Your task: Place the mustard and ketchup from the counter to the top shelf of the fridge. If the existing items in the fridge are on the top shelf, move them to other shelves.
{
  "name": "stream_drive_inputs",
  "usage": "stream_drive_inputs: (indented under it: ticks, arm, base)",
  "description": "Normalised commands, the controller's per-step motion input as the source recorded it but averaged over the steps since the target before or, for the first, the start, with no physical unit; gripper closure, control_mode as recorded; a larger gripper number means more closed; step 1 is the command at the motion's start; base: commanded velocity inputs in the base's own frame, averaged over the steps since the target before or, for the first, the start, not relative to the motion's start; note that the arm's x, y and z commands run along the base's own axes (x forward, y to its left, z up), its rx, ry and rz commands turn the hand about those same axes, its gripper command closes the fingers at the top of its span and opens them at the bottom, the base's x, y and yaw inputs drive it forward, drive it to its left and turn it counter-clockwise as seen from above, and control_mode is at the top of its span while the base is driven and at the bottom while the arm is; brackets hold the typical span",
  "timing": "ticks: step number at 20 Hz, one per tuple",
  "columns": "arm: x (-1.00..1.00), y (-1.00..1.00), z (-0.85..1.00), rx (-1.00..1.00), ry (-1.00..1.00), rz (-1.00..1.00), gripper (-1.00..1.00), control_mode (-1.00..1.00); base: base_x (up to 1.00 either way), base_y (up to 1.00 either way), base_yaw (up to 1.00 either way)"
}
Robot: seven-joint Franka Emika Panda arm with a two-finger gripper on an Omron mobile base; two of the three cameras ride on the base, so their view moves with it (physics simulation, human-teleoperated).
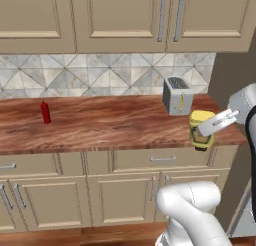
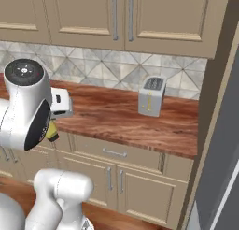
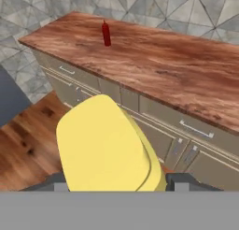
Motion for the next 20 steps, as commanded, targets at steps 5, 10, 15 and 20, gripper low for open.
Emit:
stream_drive_inputs:
  ticks: [5, 10, 15, 20]
  arm:
    - [0.00, 0.00, 0.00, 0.00, 0.00, 0.00, 1.00, 1.00]
    - [0.00, 0.00, 0.00, 0.00, 0.00, 0.00, 1.00, 1.00]
    - [0.00, 0.00, 0.00, 0.00, 0.00, 0.00, 1.00, 1.00]
    - [0.00, 0.00, 0.00, 0.00, 0.00, 0.00, 1.00, 1.00]
  base:
    - [-1.00, -0.60, 0.00]
    - [-1.00, -0.84, -0.10]
    - [-0.81, -0.96, -0.44]
    - [-0.30, -1.00, -0.38]
